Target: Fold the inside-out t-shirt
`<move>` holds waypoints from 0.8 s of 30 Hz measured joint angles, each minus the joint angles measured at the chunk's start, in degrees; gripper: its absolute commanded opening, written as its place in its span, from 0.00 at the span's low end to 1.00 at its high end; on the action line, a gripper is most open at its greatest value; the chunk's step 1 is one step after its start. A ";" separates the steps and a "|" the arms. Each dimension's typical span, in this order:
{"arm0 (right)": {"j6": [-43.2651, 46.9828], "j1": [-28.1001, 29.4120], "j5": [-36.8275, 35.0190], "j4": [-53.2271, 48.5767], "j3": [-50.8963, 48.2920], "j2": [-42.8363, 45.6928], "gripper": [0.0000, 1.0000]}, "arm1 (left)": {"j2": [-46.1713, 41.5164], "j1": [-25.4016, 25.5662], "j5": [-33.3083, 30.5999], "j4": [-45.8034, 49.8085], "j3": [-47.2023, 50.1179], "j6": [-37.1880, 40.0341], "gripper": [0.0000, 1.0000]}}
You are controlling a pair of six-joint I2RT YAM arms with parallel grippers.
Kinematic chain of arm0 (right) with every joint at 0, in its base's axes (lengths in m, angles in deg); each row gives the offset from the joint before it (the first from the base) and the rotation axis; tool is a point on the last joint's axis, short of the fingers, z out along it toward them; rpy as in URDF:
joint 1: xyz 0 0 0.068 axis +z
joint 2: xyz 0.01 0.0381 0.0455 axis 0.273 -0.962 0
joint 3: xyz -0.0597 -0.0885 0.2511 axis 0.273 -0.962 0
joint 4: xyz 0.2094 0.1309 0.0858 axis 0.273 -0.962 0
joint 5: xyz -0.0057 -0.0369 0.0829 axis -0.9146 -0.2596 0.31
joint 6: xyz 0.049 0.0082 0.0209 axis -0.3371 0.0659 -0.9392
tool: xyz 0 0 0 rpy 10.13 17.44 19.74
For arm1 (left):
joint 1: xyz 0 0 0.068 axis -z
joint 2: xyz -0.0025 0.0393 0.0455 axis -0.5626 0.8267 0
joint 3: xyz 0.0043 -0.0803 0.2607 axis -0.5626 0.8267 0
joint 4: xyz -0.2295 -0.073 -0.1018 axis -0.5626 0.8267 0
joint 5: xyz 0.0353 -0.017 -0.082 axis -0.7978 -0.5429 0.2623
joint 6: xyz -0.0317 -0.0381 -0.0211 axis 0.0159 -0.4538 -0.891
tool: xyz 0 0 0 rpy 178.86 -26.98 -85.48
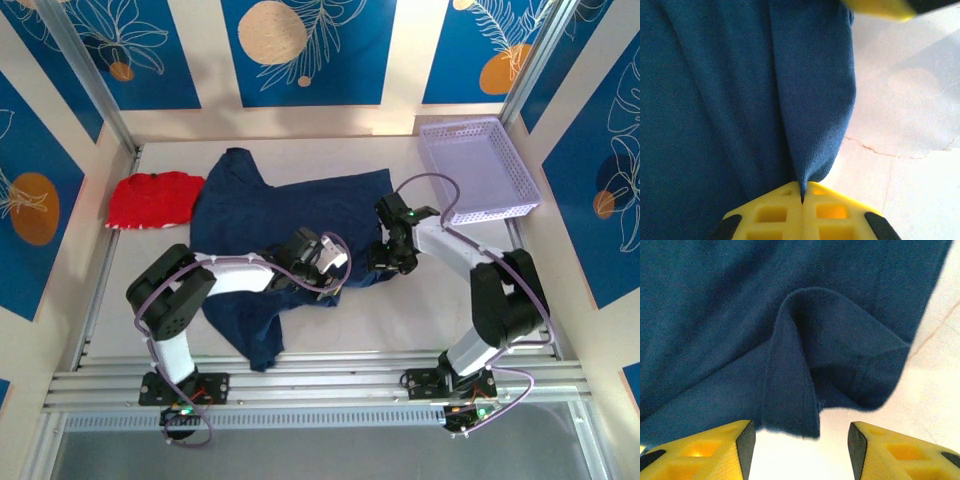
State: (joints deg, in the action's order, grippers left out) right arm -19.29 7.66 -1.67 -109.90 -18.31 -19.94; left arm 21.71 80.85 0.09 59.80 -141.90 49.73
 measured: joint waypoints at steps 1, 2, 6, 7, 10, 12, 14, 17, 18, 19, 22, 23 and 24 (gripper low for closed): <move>-0.11 0.20 -0.35 0.22 0.00 -1.22 0.54 | 0.00 0.00 0.04 -0.02 0.00 0.00 0.00; -0.11 0.33 -0.61 0.37 0.00 -2.08 0.53 | 0.00 0.00 0.07 -0.02 0.00 0.00 0.00; -0.31 0.48 -2.58 0.83 0.20 -4.68 0.49 | 0.00 0.00 0.09 -0.02 0.00 0.00 0.00; -0.33 0.44 -3.26 0.79 0.31 -5.03 0.48 | 0.00 0.00 0.09 -0.02 0.00 0.00 0.00; -0.28 -0.02 -5.14 0.31 1.05 -5.35 0.43 | 0.00 0.00 0.09 -0.02 0.00 0.02 0.00; -0.13 -0.59 -6.21 -0.07 1.53 -5.35 0.39 | 0.00 0.00 0.09 -0.02 0.00 0.02 0.00; 0.11 -1.14 -7.28 -0.33 1.70 -5.35 0.33 | 0.00 0.00 0.09 -0.02 0.00 0.02 0.00; 0.37 -1.92 -7.91 -0.63 1.70 -5.35 0.23 | 0.00 0.00 0.09 -0.02 0.00 0.02 0.00; 0.37 -2.16 -7.89 -0.70 1.70 -5.35 0.20 | 0.00 0.00 0.09 -0.02 0.00 0.02 0.00; 0.44 -2.27 -7.85 -0.72 1.70 -5.35 0.18 | 0.00 0.00 0.09 -0.02 0.00 0.02 0.00; 0.39 -2.54 -7.37 -0.68 1.70 -5.35 0.08 | 0.00 0.00 0.09 -0.02 0.00 0.02 0.00; 0.50 -2.56 -7.17 -0.63 1.70 -5.35 0.05 | 0.00 0.00 0.09 -0.02 0.00 0.02 0.00; 0.48 -2.62 -6.93 -0.59 1.70 -5.35 0.02 | 0.00 0.00 0.09 -0.02 0.00 0.02 0.00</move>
State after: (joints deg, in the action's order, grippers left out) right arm -18.81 5.04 -8.60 -110.49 -16.60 -25.29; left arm 21.71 80.85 0.18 59.78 -141.90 49.75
